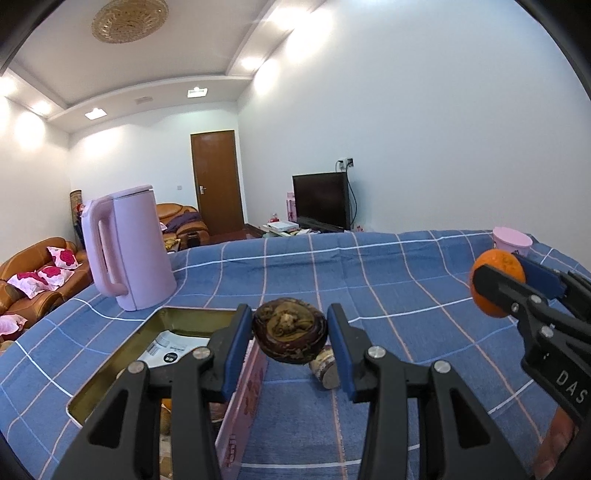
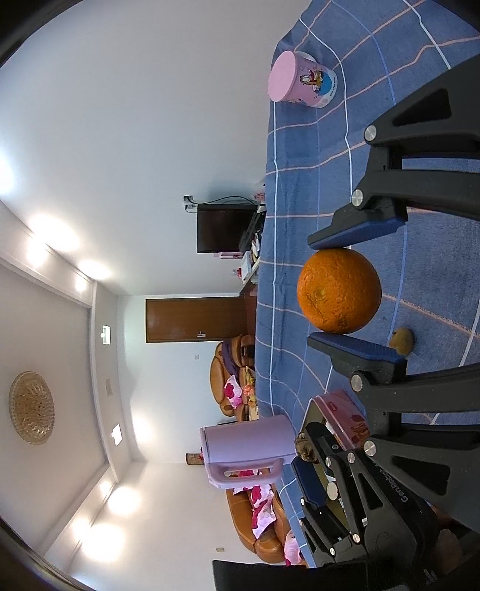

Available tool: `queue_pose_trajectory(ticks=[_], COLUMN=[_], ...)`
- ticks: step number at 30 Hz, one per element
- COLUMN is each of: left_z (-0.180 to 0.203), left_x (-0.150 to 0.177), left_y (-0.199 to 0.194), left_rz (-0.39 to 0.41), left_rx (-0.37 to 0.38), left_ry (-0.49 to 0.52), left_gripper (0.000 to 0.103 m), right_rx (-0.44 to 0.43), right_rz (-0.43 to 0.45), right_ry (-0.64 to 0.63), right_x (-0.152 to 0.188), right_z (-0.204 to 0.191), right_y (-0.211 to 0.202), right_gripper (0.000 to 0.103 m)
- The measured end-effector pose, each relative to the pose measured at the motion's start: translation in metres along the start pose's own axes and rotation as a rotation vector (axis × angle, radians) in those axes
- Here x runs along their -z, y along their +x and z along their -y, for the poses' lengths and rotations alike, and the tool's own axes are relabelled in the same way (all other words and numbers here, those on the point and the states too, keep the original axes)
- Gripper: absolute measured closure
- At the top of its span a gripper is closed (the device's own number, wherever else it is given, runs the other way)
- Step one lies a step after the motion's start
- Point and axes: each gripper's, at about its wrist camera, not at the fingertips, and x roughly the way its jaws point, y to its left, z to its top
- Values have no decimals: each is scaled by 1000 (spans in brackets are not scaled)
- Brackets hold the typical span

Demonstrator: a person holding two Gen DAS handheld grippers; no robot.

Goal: Organize fruits

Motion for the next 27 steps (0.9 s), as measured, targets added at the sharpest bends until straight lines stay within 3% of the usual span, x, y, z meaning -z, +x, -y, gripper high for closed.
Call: queue_pose_trajectory(ticks=[27], left_z=[-36], left_x=[4], left_y=[-7], left_rz=[-16], left_rx=[-63], left_ry=[-27], left_gripper=[59], right_rx=[-36], right_rz=[-22], right_ry=[-51], right_x=[-2], right_z=[-25], right_y=[10], right_gripper=[55])
